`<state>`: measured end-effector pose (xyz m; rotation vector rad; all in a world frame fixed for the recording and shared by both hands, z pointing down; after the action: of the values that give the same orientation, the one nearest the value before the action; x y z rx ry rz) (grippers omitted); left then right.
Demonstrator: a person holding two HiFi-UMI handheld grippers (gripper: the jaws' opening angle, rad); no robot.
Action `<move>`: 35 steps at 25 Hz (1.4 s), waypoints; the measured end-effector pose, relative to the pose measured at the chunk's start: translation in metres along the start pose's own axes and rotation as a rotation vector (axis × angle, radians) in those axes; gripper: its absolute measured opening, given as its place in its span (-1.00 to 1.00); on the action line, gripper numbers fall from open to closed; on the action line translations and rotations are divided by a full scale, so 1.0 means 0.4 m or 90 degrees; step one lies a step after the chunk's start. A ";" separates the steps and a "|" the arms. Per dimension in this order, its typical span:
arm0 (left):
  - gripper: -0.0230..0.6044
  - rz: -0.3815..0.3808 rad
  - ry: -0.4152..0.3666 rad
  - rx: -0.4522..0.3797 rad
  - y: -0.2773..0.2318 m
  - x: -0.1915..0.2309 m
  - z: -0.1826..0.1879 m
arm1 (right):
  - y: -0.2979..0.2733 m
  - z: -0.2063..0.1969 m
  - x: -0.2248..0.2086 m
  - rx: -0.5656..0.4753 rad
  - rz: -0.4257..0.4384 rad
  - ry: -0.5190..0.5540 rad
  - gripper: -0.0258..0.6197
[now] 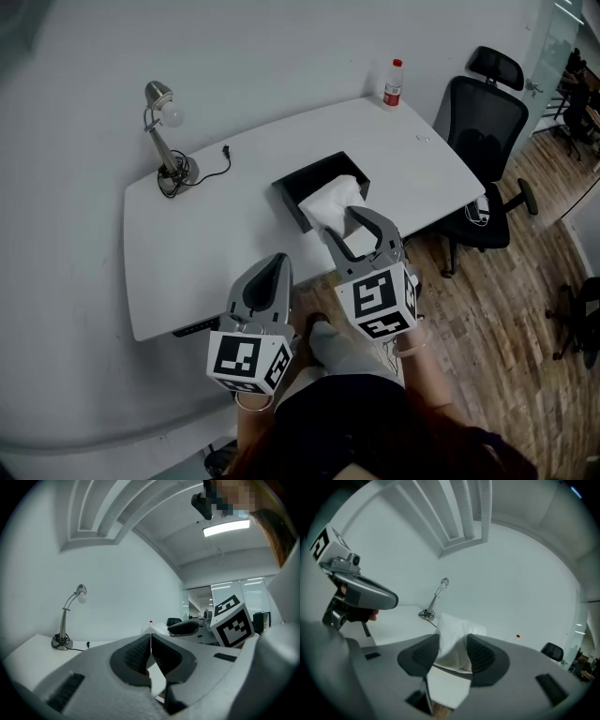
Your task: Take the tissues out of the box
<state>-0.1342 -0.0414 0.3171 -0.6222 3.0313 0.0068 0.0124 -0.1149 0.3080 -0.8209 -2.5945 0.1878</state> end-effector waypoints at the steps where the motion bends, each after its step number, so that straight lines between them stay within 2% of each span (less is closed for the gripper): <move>1: -0.84 0.000 0.001 -0.001 0.006 -0.003 0.001 | 0.009 0.002 0.005 -0.002 0.000 0.001 -0.29; 8: -0.84 -0.001 0.003 -0.007 0.034 -0.014 0.006 | 0.058 0.022 0.037 -0.021 0.005 0.008 -0.29; 19: -0.84 -0.004 0.002 -0.014 0.034 -0.038 0.009 | 0.092 0.005 0.052 -0.015 0.016 0.025 -0.30; 35: -0.85 -0.002 -0.009 0.001 0.044 -0.178 0.031 | 0.226 -0.022 0.000 -0.038 0.037 0.029 -0.31</move>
<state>-0.0752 0.0030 0.3079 -0.6238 3.0161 0.0089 0.0631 -0.0412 0.2937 -0.9118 -2.5468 0.1086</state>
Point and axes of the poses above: the fingertips, and each gripper's own axes: y backward along the fingers, x to its left, z out of its top, the point moved 7 cm from there along y, backward along the fingers, and after that the axes turned 6 degrees about -y, right-handed, at the moved point
